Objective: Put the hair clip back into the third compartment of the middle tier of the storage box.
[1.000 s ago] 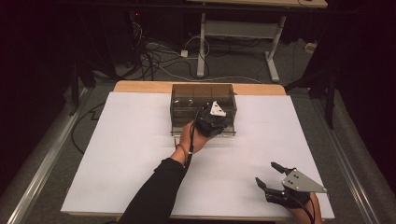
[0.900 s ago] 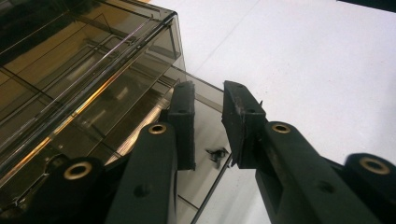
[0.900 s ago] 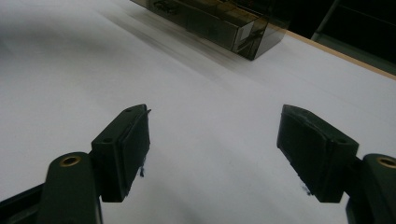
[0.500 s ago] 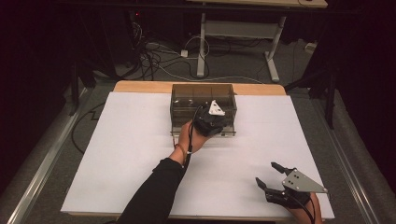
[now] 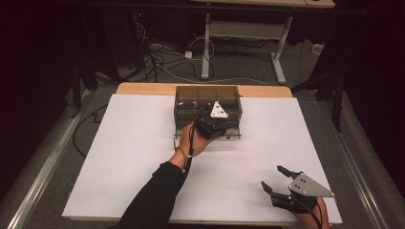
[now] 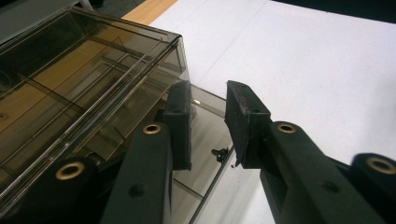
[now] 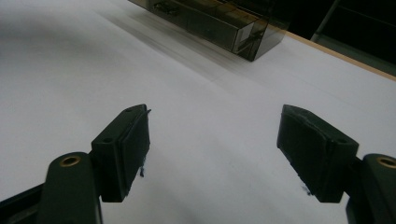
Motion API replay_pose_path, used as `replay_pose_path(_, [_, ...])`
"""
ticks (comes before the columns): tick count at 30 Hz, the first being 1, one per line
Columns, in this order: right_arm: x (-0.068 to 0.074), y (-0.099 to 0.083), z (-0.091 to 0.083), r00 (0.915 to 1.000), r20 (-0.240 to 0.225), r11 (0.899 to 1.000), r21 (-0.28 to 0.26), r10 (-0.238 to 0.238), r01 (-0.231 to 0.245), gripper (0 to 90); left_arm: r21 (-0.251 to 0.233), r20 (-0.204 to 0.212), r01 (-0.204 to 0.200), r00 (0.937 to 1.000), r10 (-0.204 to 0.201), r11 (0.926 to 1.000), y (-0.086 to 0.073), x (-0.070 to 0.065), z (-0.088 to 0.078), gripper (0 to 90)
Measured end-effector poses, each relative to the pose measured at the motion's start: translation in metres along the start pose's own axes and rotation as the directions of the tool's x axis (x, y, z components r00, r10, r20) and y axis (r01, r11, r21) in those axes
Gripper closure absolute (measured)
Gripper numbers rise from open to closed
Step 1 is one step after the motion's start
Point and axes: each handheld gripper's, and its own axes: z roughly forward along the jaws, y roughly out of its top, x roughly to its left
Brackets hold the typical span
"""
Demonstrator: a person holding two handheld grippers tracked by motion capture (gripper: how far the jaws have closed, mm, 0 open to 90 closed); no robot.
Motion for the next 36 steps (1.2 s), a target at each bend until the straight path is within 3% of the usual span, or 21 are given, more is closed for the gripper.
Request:
replay_pose_path(6, [0.0, 0.0, 0.0, 1.0, -0.001, 1.0, 0.0, 0.001, -0.001, 25.5, -0.018, 0.017, -0.016, 0.9997, 0.016, 0.9997, 0.0, -0.003, -0.008, 68.9])
replay_pose_path(13, [0.001, -0.001, 0.002, 1.0, -0.006, 1.0, 0.005, -0.002, 0.003, 25.5, -0.038, 0.015, -0.023, 0.9996, 0.024, 0.999, -0.001, -0.004, -0.014, 60.7])
replay_pose_path(18, [0.001, -0.001, 0.002, 0.9999, -0.01, 1.0, 0.006, -0.001, 0.001, 25.5, -0.027, 0.006, -0.08, 0.9967, 0.081, 0.9964, -0.007, -0.004, -0.012, 48.0])
replay_pose_path(20, [0.001, -0.001, 0.002, 0.9999, -0.011, 1.0, 0.005, 0.0, 0.0, 25.5, -0.043, -0.025, -0.105, 0.9943, 0.104, 0.9936, -0.01, -0.004, -0.011, 39.4])
replay_pose_path(24, [0.001, -0.001, 0.002, 0.9999, -0.011, 1.0, 0.005, 0.002, -0.002, 25.5, -0.076, -0.032, -0.12, 0.9925, 0.118, 0.9899, -0.014, -0.005, -0.012, 26.8])
replay_pose_path(25, [0.001, -0.001, 0.002, 1.0, -0.01, 1.0, 0.005, -0.001, 0.001, 25.5, -0.063, -0.03, -0.123, 0.9922, 0.121, 0.9904, -0.015, -0.004, -0.012, 24.1])
replay_pose_path(27, [0.001, -0.001, 0.002, 0.9999, -0.011, 1.0, 0.006, -0.001, 0.001, 25.5, -0.053, -0.047, -0.159, 0.9866, 0.156, 0.9859, -0.019, -0.005, -0.011, 22.2])
replay_pose_path(32, [0.001, -0.002, 0.002, 1.0, -0.008, 1.0, 0.008, 0.001, -0.001, 25.5, -0.079, -0.008, -0.144, 0.9895, 0.144, 0.9863, -0.021, -0.005, -0.017, 19.7])
replay_pose_path(36, [0.001, -0.002, 0.003, 0.9999, -0.007, 1.0, 0.01, 0.008, -0.008, 25.5, -0.096, 0.007, -0.156, 0.9875, 0.158, 0.9831, -0.021, -0.006, -0.021, 19.2])
